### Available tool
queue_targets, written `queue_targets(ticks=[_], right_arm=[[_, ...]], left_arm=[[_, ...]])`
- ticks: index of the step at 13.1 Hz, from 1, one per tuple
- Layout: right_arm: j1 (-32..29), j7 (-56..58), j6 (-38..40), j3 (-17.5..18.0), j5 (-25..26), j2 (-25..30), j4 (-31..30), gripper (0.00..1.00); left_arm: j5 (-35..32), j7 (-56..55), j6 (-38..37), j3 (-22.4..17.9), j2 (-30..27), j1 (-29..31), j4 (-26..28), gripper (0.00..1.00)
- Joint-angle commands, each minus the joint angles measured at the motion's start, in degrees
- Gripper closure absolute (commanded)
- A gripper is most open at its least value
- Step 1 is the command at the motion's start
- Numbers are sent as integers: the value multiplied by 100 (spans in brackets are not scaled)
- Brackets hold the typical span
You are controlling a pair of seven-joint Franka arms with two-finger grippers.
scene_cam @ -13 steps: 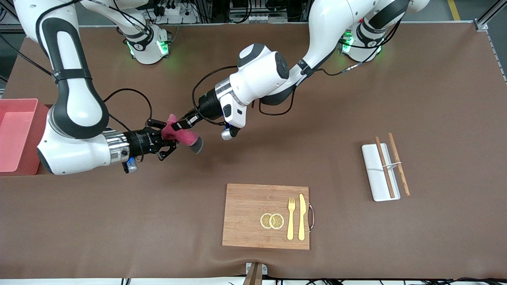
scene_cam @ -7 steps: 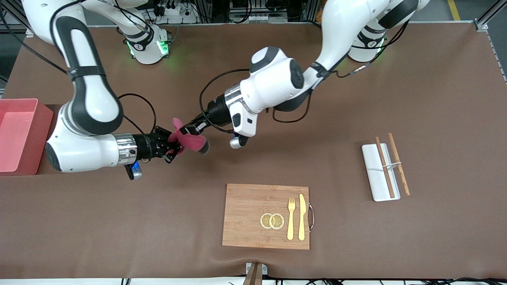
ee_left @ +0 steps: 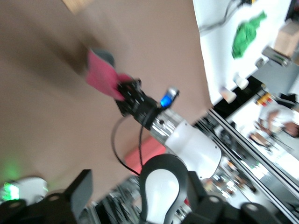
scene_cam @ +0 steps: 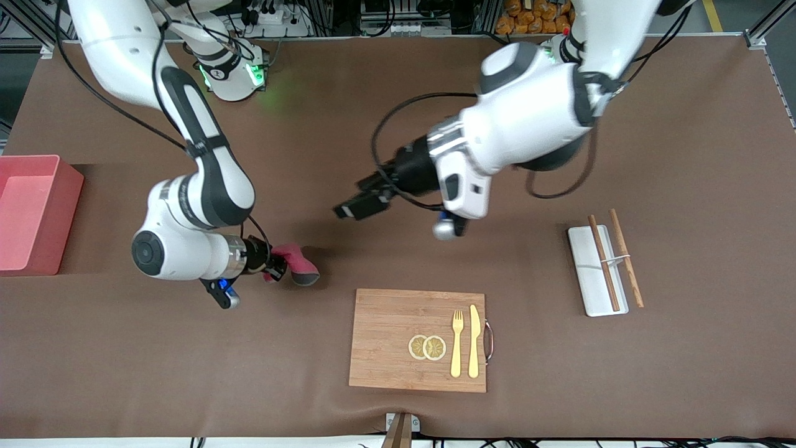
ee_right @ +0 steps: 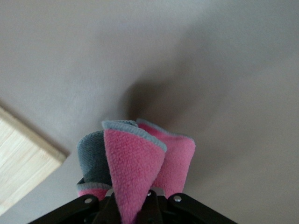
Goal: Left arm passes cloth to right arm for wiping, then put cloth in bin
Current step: 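Wipe the table with the cloth while the left gripper withdraws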
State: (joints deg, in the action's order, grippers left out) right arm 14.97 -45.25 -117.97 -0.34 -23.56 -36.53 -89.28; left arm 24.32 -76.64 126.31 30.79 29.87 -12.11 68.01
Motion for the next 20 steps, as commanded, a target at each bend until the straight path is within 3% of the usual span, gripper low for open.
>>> queue_targets(ticks=[1,2,5,7,9,13,14,17,18,20], right_arm=[[-46,575,-497,-19,133,-179,-115,100],[-116,979,-542,-71,194,-231,-133,100],[-615,1755,-551,-274,1359,-276,-107,100],[-1090,2578,-569,-274,1731,-293,-107,100],[-1713,3615,-691,-274,2178,-311,-72,100],[-2664,5321,-1105,-274,3067,-311,77,100],[-2848,5717,-1105,-274,3251,-302,208,100],[-3061,6869,-1096,-274,4067,-276,893,100],[-3035,6863,-1105,-274,4366,-276,938,100],[-2947,6506,-1253,-265,4405,-319,843,100]], left_arm=[[-1099,200,-903,14,-542,515,309,0],[-1374,455,-1202,23,-639,647,309,0],[-1789,1718,-2283,14,-946,1261,318,0],[-2236,2379,-2986,14,-1114,1579,318,0],[-2589,2837,-3401,14,-1237,1859,318,0],[-2643,4032,-3657,58,-1404,2484,388,0],[-2625,4409,-3727,-107,-1561,2398,423,0],[-2564,5681,-3701,-1563,-2167,1547,1080,0],[-2564,6078,-3701,-1907,-2326,1345,1248,0],[-2555,6485,-3701,-2401,-2546,1132,1459,0]])
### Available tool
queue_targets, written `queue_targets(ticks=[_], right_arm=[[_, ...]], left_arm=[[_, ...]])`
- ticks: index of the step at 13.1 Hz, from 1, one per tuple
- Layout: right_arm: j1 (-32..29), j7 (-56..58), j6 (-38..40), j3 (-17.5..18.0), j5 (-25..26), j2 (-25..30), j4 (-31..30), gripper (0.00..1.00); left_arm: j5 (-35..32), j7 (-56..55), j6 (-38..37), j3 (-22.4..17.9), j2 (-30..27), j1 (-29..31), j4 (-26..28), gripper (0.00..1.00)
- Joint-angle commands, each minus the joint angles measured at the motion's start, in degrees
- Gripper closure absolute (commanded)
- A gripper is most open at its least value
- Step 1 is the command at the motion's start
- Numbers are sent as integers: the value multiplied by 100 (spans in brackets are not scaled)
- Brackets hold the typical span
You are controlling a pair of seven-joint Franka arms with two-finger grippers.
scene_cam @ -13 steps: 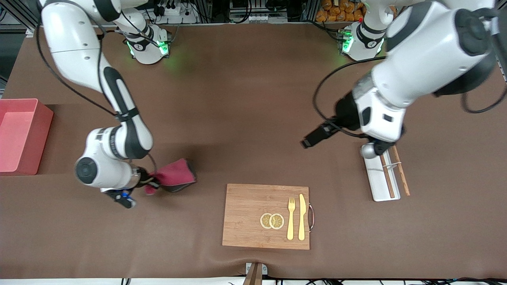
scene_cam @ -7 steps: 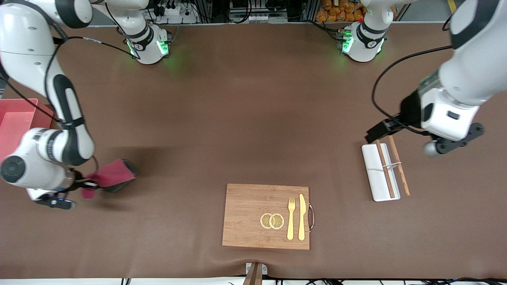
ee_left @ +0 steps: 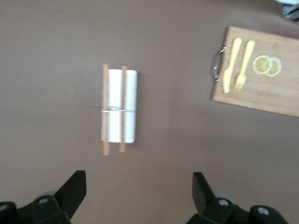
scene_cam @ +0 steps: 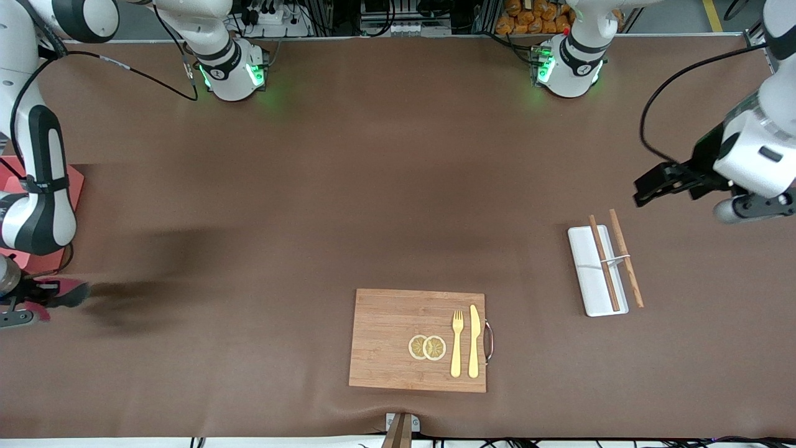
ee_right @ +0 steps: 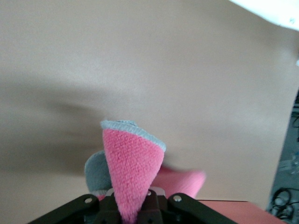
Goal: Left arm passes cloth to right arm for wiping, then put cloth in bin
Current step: 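Wipe the table with the cloth while the left gripper withdraws, then carry the cloth into the pink bin with the right gripper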
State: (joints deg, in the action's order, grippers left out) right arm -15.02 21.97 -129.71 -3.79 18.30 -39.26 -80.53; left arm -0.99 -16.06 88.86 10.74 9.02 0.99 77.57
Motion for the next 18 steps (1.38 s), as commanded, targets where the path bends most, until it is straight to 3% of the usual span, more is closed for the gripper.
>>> queue_targets(ticks=[1,7,10,14,18], right_arm=[[165,-585,-185,80,227,-47,-268,100],[1376,-3027,-195,133,70,-47,-991,100],[2289,-4206,534,239,-1097,6,-921,100],[3459,-6394,500,256,-1442,-29,-833,100],[3620,-6548,910,291,-2407,259,-649,100]], left_arm=[[-16,637,44,-484,-532,-178,583,0],[-112,701,-18,-582,-1103,-213,1179,0],[-112,710,-35,-660,-1139,-205,1181,0],[-112,657,-79,-643,-1113,-178,1181,0],[-104,622,-79,-608,-1069,-169,1164,0]])
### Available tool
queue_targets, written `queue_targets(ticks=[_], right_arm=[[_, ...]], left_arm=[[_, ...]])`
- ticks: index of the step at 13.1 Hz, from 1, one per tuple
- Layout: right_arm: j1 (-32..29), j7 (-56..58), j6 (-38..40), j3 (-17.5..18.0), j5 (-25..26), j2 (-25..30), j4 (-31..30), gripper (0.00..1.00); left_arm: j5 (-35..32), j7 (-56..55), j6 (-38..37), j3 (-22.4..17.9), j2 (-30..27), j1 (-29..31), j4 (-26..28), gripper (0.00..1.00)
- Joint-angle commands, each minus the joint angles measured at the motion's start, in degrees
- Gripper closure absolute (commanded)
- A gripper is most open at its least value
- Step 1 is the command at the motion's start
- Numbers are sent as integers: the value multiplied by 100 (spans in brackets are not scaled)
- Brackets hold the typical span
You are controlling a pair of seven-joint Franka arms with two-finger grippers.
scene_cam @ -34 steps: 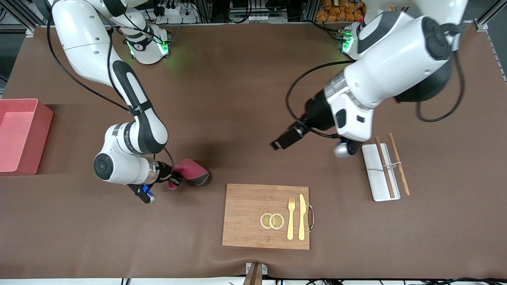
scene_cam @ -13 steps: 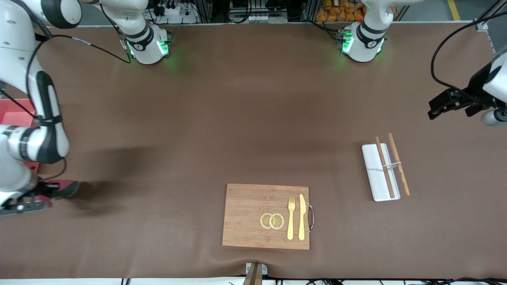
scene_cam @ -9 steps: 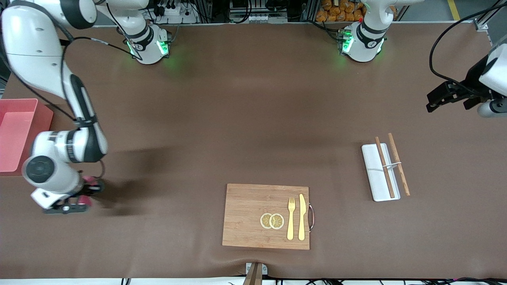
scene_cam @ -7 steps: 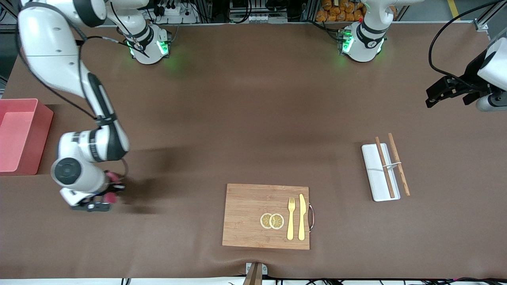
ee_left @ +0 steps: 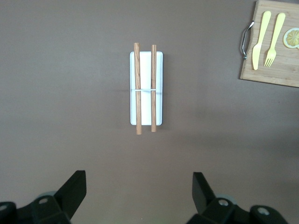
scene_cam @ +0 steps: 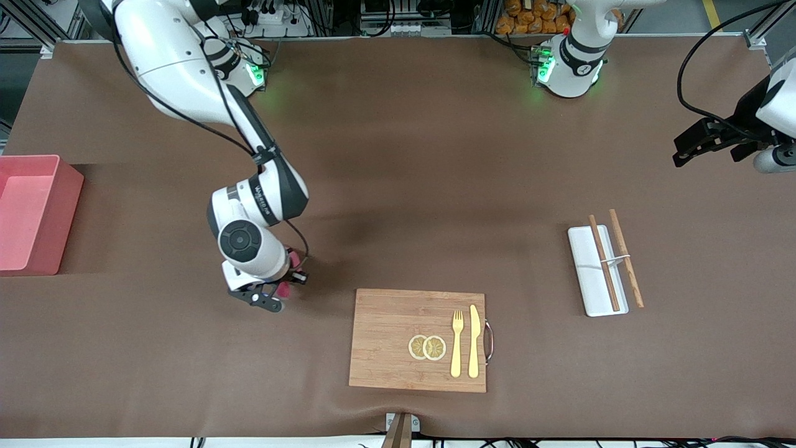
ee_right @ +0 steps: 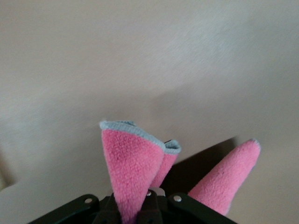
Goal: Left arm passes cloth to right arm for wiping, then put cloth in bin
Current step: 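Carry the cloth into the pink bin with the right gripper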
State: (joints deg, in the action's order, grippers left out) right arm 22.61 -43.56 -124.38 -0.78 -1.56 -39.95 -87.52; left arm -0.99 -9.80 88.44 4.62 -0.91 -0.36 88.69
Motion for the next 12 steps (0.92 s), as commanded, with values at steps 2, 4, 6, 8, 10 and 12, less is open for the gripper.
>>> queue_targets(ticks=[2,4,6,8,10,12], right_arm=[[-300,66,1070,-18,-817,409,514,100],[-546,729,1660,-53,-741,435,901,100],[-975,2064,1733,-185,-714,584,903,100],[-1554,3373,1942,-246,-548,760,876,100],[-2074,4404,2373,-255,-311,1005,903,100],[-2636,5440,2602,-247,382,1278,920,100]], left_arm=[[-103,-22,-37,13,-68,-43,61,0],[-103,-22,-37,13,-68,-25,61,0],[-95,-13,-46,22,-94,-17,79,0],[-86,-5,-46,22,-103,-16,79,0],[-86,4,-107,22,-112,-16,79,0],[-86,13,-116,13,-85,-16,79,0]])
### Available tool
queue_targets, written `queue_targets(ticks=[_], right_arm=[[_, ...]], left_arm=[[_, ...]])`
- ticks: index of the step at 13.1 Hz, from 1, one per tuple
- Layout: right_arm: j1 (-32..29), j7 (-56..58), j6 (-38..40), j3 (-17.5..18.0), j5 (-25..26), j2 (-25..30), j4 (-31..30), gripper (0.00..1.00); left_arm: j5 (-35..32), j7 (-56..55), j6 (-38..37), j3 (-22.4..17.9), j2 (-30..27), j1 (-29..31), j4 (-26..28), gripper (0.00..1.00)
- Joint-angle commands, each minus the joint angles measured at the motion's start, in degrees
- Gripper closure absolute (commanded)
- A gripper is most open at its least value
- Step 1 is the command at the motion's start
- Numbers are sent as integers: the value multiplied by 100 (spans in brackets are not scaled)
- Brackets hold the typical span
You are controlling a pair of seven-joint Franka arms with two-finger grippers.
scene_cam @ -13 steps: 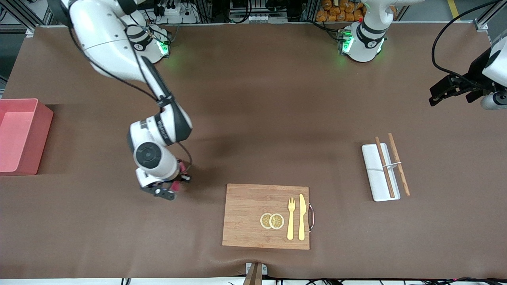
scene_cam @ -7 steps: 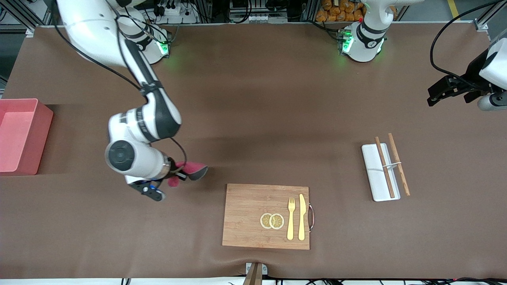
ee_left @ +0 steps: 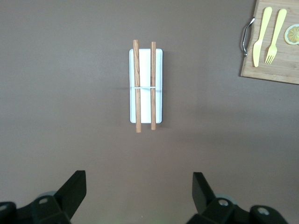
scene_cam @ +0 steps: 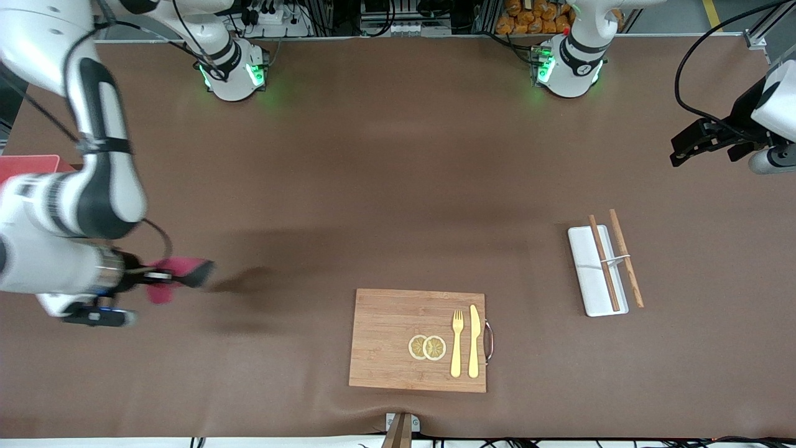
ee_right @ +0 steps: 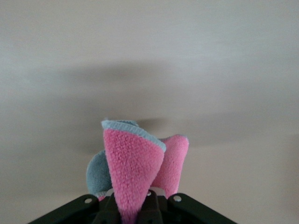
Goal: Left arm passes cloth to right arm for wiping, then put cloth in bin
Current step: 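Carry the cloth into the pink bin with the right gripper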
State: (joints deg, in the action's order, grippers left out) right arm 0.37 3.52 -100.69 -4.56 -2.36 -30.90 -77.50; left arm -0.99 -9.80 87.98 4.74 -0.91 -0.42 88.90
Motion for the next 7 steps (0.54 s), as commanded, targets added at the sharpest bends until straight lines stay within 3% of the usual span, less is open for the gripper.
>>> queue_targets(ticks=[1,7], right_arm=[[-719,1312,303,122,569,470,-81,100],[-2662,4110,296,122,851,454,-19,100]], left_arm=[[-86,31,-70,9,-85,-11,58,0],[-94,5,-141,9,-76,-37,58,0]])
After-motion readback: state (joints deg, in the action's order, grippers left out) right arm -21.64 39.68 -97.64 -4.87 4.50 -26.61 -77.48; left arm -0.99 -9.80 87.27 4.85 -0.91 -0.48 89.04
